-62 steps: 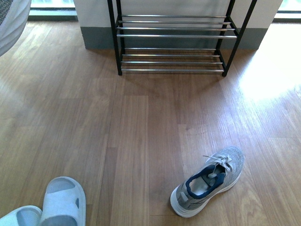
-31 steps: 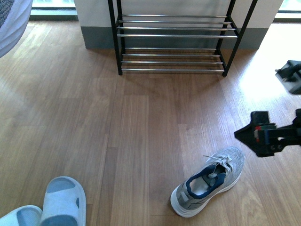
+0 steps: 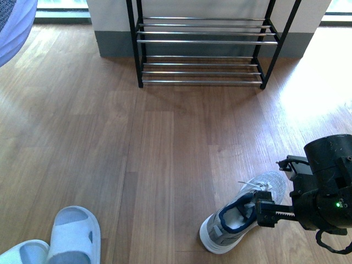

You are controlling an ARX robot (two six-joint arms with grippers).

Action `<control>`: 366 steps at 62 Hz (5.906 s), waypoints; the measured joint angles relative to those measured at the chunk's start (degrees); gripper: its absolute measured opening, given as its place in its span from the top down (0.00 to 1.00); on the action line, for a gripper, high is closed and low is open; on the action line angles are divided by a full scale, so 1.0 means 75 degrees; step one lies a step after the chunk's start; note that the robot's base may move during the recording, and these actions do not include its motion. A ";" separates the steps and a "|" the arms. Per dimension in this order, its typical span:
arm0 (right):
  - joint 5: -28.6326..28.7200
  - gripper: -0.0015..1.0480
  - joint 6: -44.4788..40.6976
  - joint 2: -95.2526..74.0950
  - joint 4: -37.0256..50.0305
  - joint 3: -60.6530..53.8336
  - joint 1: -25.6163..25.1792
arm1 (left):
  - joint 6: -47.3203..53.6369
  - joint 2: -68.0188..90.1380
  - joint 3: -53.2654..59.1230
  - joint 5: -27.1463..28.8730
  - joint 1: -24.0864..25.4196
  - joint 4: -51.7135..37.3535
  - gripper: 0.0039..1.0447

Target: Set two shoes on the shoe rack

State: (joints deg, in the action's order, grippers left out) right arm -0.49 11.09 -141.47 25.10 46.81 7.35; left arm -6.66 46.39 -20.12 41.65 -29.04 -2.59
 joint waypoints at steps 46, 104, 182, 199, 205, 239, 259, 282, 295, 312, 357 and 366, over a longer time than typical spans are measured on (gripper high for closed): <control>0.0839 0.09 0.2547 -0.0472 -0.0230 0.0286 0.0259 | 0.0000 0.0000 -0.0003 -0.0003 0.0000 0.0000 0.99; -0.0361 0.98 0.2512 -0.1778 0.0766 0.1329 0.0609 | 0.0000 0.0000 0.0000 0.0000 0.0000 0.0000 0.99; 0.0959 0.99 -0.4543 1.2295 -0.1116 -0.4441 -0.1087 | 0.0000 0.0000 0.0000 0.0009 0.0000 0.0000 0.99; 0.1209 0.99 -0.4634 1.4443 -0.1641 -0.4776 -0.1093 | 0.0000 0.0000 0.0000 0.0023 0.0000 0.0000 0.99; 0.1221 0.99 -0.4645 1.4446 -0.1644 -0.4779 -0.1096 | 0.0000 -0.0003 0.0003 0.0079 0.0006 0.0000 0.99; 0.1107 0.99 -0.4651 1.4443 -0.1652 -0.4791 -0.1131 | 0.0000 -0.0017 0.0015 -0.0009 -0.0029 0.0000 0.99; 0.1186 0.99 -0.4651 1.4440 -0.1655 -0.4791 -0.1125 | 0.0000 -0.0015 0.0015 -0.0009 -0.0026 0.0000 0.99; 0.1186 0.99 -0.4651 1.4440 -0.1655 -0.4791 -0.1122 | 0.0000 -0.0017 0.0015 -0.0006 -0.0023 0.0000 0.99; 0.1186 0.99 -0.4651 1.4440 -0.1655 -0.4791 -0.1125 | 0.0000 -0.0017 0.0015 -0.0006 -0.0023 0.0000 0.99; 0.1189 0.99 -0.4651 1.4440 -0.1655 -0.4791 -0.1122 | 0.0000 -0.0017 0.0015 -0.0006 -0.0020 0.0000 0.99; 0.1183 0.99 -0.4651 1.4429 -0.1655 -0.4803 -0.1125 | 0.0000 -0.0009 0.0026 -0.0006 -0.0020 0.0000 0.99; 0.1186 0.99 -0.4651 1.4431 -0.1655 -0.4803 -0.1125 | 0.0000 -0.0009 0.0026 -0.0006 -0.0017 0.0000 0.99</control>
State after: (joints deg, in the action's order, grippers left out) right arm 8.40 -23.79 -33.23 12.69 10.79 -1.08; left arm -6.66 46.33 -19.92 41.60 -29.17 -2.59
